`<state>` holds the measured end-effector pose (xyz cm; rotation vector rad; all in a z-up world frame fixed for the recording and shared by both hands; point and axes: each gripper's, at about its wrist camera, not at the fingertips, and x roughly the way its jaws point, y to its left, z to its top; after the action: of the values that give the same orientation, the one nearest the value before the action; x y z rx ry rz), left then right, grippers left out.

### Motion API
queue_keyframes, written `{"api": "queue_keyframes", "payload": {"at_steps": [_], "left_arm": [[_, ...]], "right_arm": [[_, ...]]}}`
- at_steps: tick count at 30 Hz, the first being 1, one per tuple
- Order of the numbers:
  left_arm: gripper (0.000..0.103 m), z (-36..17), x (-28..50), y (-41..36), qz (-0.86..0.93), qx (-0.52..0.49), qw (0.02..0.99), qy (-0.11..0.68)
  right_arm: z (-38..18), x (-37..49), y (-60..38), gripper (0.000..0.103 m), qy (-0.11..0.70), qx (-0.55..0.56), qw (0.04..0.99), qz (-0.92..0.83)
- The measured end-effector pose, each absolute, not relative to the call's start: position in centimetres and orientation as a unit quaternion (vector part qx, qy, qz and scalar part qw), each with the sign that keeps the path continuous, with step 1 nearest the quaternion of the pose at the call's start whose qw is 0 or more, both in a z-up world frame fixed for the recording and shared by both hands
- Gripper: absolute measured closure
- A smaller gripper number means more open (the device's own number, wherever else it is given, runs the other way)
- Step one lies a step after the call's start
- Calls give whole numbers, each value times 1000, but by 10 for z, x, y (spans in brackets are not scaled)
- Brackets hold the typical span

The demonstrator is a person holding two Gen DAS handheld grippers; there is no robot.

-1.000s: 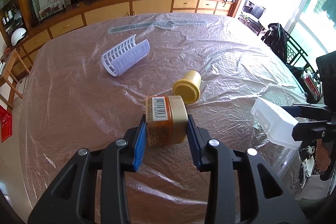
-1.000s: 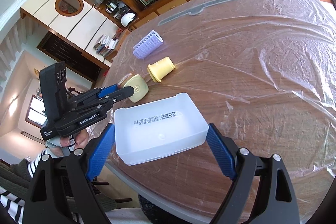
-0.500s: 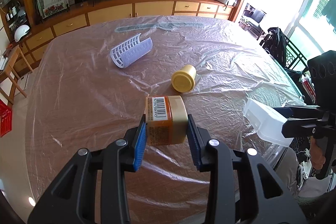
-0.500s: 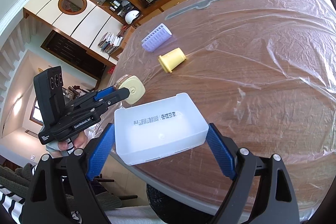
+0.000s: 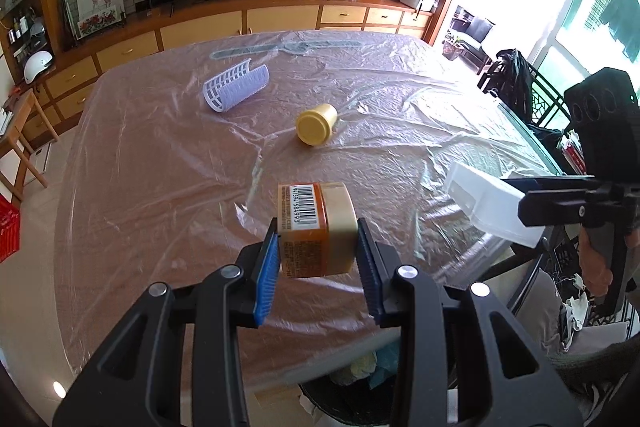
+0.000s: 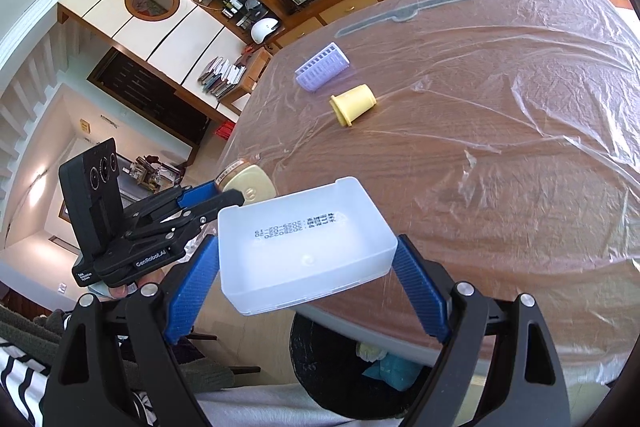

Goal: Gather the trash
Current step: 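Carry the white box and orange-labelled jar with both grippers over the black bin, then open both grippers to drop the white box and jar into the bin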

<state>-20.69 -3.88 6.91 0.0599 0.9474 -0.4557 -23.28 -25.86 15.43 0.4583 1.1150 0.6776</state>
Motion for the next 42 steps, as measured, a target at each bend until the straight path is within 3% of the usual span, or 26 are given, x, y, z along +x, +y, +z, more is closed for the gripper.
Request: {"api": "queue_keyframes", "payload": {"at_steps": [13, 42], "left_arm": [[65, 74, -265, -46, -241, 32, 855, 458], [65, 40, -318, -71, -262, 55, 820, 506]], "right_arm": [[164, -277, -265, 18, 522, 191, 769, 315], [117, -329, -259, 18, 587, 154, 736, 299]]}}
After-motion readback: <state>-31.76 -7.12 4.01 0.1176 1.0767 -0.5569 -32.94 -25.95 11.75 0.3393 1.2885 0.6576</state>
